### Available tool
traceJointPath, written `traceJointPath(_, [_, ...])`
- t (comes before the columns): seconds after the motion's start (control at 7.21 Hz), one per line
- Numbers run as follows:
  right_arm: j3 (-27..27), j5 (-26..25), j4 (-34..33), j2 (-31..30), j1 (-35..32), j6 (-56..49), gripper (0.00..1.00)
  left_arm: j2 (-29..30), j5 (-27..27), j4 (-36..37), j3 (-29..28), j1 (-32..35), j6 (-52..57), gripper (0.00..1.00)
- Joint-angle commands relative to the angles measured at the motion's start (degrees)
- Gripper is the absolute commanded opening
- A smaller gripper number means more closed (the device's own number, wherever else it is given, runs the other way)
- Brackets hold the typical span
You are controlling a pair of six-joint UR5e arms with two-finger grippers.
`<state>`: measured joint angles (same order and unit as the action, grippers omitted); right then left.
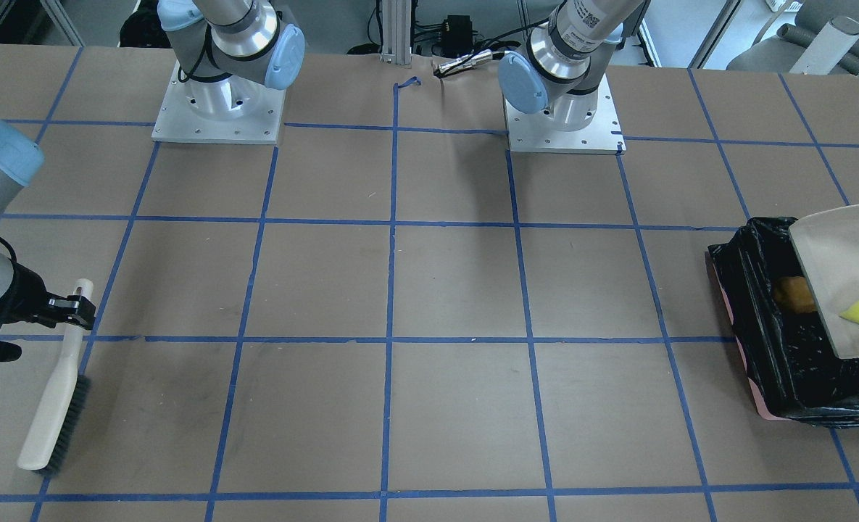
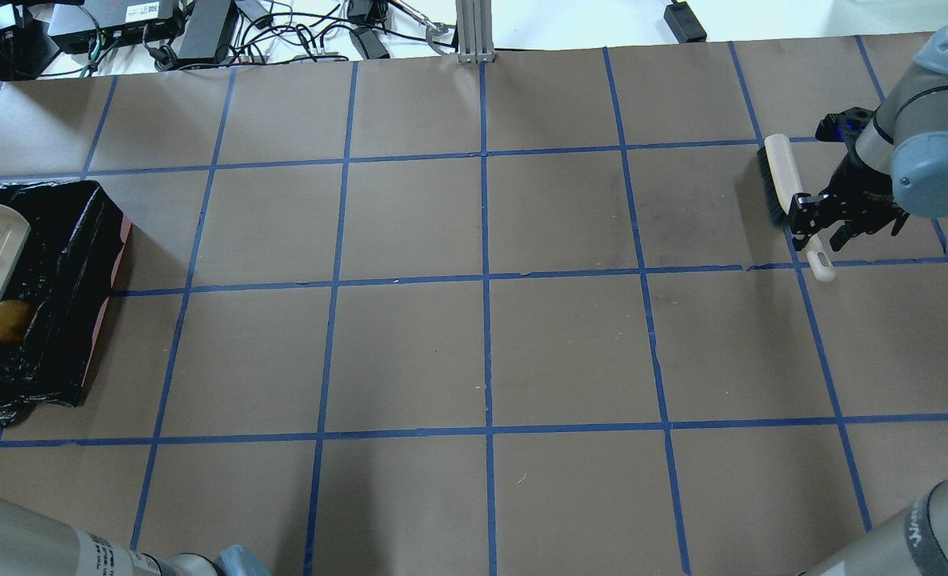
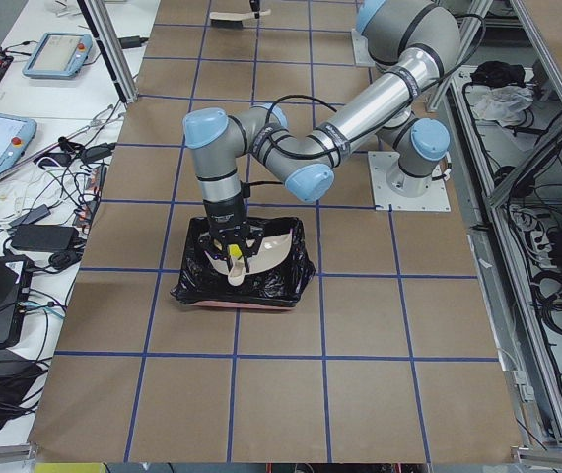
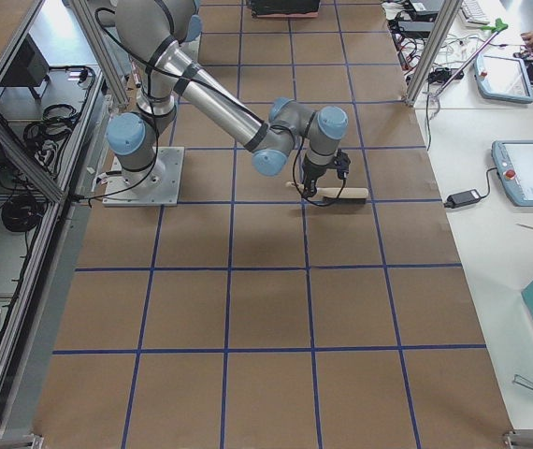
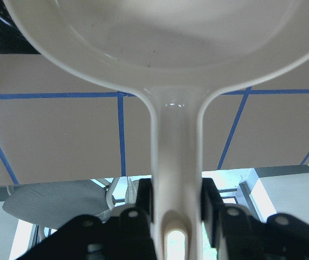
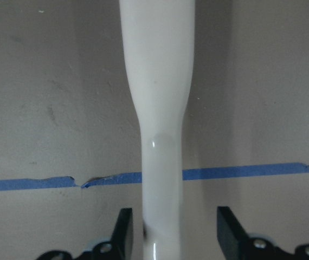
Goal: Sweep and dump trash into bin
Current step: 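Tilt the dustpan with the left gripper to dump items into the bin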
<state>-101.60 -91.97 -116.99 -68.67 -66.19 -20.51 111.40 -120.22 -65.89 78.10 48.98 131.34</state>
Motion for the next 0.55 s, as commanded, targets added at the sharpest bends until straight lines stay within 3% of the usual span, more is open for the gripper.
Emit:
traceJointPath(0.0, [0.3, 0.1, 0.4, -0.2, -0.1, 0.1, 1.0, 0.1, -9.9, 1.3, 0.1, 1.6, -3.3, 0.0])
traceJointPath(0.14, [0.3, 0.1, 0.5, -0.8, -0.3, 0.1, 1.0, 0.0, -13.4, 1.3, 0.5, 5.0, -5.5, 0.0])
traceJointPath(0.42, [0.3, 0.1, 0.5, -0.9, -0.3, 0.1, 1.0, -0.2, -15.5, 0.8, 0.8, 7.7, -5.9, 0.0])
